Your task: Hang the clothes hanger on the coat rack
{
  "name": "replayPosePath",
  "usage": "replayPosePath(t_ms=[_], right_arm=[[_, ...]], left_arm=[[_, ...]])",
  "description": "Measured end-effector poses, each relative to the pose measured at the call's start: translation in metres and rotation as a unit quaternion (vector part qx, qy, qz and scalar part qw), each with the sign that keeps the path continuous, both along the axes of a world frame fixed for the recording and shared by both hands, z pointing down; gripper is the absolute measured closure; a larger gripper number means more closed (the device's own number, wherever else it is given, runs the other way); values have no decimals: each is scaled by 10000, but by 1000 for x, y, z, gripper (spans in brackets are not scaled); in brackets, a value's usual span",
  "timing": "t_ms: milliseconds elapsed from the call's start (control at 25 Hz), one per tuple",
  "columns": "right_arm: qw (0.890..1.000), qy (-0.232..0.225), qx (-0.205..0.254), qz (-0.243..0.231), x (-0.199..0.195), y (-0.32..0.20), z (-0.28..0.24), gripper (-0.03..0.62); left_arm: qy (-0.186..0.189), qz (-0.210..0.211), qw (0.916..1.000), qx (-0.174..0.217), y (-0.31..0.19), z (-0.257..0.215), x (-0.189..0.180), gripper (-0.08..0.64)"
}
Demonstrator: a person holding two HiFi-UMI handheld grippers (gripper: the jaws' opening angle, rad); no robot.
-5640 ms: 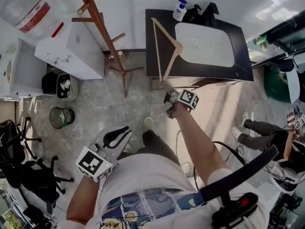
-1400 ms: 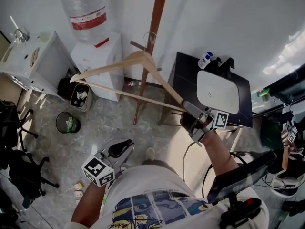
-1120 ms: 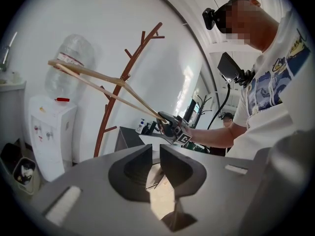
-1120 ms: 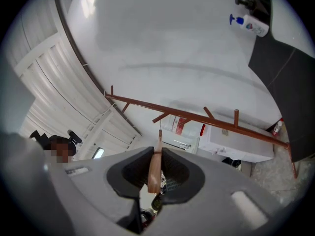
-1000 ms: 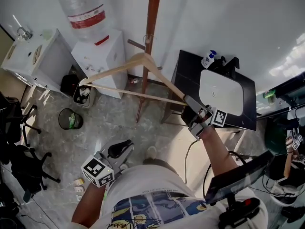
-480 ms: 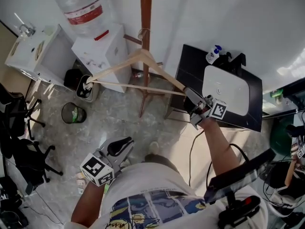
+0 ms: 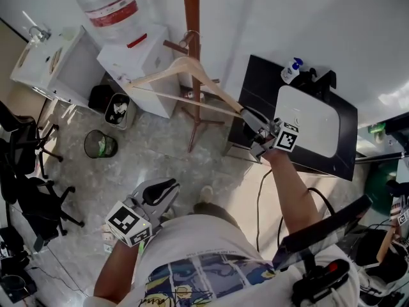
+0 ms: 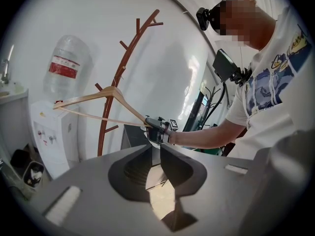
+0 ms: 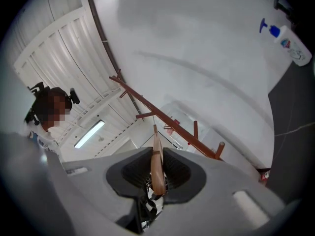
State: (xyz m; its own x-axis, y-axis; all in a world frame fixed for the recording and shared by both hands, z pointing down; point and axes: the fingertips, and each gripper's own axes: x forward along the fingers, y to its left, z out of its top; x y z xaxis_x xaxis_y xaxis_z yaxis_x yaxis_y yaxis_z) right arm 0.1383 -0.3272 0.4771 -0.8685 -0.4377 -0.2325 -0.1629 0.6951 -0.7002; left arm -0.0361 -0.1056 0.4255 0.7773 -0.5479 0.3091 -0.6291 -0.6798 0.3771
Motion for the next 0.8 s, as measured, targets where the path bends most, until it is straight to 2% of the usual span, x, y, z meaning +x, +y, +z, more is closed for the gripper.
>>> replayPosePath(t_ms=[640,800], right_arm=[[9982,557,198,106,-4,-30,24,503],[9980,578,188,142,-5,-32,25,502]], left_arm=[[-32,127,9998,150,-30,-1,20,518],[-33,167,9997,175,-29,-5,22,518]])
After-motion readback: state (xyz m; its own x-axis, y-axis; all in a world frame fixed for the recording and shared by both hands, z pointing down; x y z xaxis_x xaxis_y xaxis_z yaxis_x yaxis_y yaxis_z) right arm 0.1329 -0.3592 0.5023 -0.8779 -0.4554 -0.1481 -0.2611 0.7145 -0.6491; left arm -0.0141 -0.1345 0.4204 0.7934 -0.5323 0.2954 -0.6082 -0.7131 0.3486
